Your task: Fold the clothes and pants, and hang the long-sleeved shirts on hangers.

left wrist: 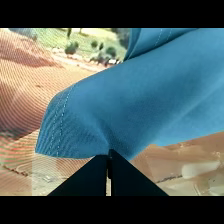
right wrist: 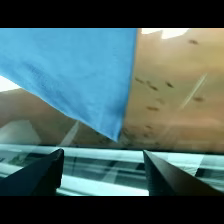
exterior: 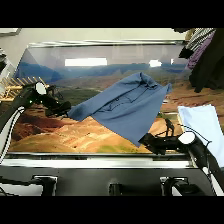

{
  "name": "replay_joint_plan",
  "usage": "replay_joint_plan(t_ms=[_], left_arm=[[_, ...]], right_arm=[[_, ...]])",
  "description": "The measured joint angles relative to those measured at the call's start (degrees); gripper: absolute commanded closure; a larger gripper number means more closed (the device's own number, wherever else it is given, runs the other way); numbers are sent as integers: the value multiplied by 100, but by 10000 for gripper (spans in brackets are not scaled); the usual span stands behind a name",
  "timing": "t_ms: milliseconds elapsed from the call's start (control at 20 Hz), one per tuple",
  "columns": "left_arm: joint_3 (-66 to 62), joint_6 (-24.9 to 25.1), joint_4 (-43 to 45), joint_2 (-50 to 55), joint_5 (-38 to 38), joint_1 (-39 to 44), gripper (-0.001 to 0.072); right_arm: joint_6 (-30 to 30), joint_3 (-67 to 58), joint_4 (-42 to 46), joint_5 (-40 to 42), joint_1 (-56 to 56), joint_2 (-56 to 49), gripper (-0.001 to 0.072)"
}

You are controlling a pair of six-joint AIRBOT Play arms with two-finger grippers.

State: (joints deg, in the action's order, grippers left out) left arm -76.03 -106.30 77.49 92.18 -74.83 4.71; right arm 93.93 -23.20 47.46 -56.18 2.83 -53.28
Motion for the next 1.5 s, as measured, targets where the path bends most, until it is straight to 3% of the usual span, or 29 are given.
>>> replay_joint_plan(t_ms=[500,1100,1150,1250,1300,1350,1500], left_arm=[[0,85,2,0,-68,0,693],[0,155,4,0,-87,-20,693],[0,155,4,0,-85,-20,693],[0,155,4,0,-83,-20,693],[0,155,4,0,-83,-20,694],[0,155,4,0,-81,-20,693],[0,157,4,0,-63,-20,694]], right_arm=[[879,118,-186,1626,1469,-527,196],[2428,81,1023,2039,1582,-168,212],[2496,79,1056,2026,1582,-151,361],[2590,76,1095,2087,1582,-125,503],[2577,72,1021,2142,1585,-116,625],[2518,72,935,2197,1585,-114,681],[2218,59,575,2374,1585,-101,682]])
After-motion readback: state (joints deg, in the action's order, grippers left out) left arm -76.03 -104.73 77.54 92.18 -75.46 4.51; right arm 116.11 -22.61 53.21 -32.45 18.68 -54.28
